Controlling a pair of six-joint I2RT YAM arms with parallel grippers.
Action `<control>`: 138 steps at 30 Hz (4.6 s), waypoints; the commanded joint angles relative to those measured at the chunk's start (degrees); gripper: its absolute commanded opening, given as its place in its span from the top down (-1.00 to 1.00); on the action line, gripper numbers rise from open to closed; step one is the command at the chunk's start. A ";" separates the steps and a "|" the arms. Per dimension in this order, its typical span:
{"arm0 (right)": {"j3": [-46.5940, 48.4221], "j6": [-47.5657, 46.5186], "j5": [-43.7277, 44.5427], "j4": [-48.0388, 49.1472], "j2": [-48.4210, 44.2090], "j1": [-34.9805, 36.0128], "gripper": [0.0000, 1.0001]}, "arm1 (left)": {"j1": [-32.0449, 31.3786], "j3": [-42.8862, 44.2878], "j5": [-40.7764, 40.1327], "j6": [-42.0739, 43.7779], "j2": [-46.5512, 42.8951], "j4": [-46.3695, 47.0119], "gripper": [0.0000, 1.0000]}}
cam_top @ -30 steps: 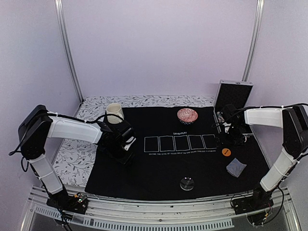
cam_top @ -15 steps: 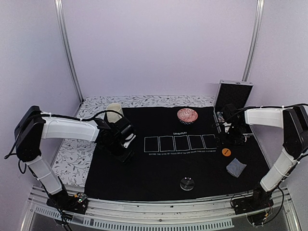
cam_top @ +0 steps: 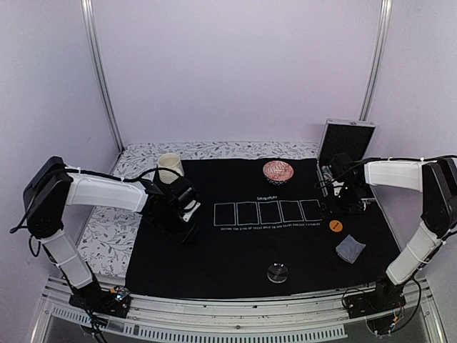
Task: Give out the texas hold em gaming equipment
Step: Move the small blind button to the poker table mat, then pick up the pile of poker chips from the chip case.
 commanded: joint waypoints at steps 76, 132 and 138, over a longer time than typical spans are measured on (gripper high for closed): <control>13.67 -91.85 -27.73 20.77 5.66 -16.35 -0.70 | 16.65 4.86 -9.96 18.70 -18.63 24.59 -0.96; 17.17 -102.54 -16.41 15.50 23.76 -15.17 -0.11 | 16.74 4.41 -11.01 21.20 -16.16 24.51 -0.96; 15.94 -102.24 -15.74 13.52 22.85 -15.00 -0.07 | 16.76 4.41 -10.69 21.09 -16.41 24.52 -0.96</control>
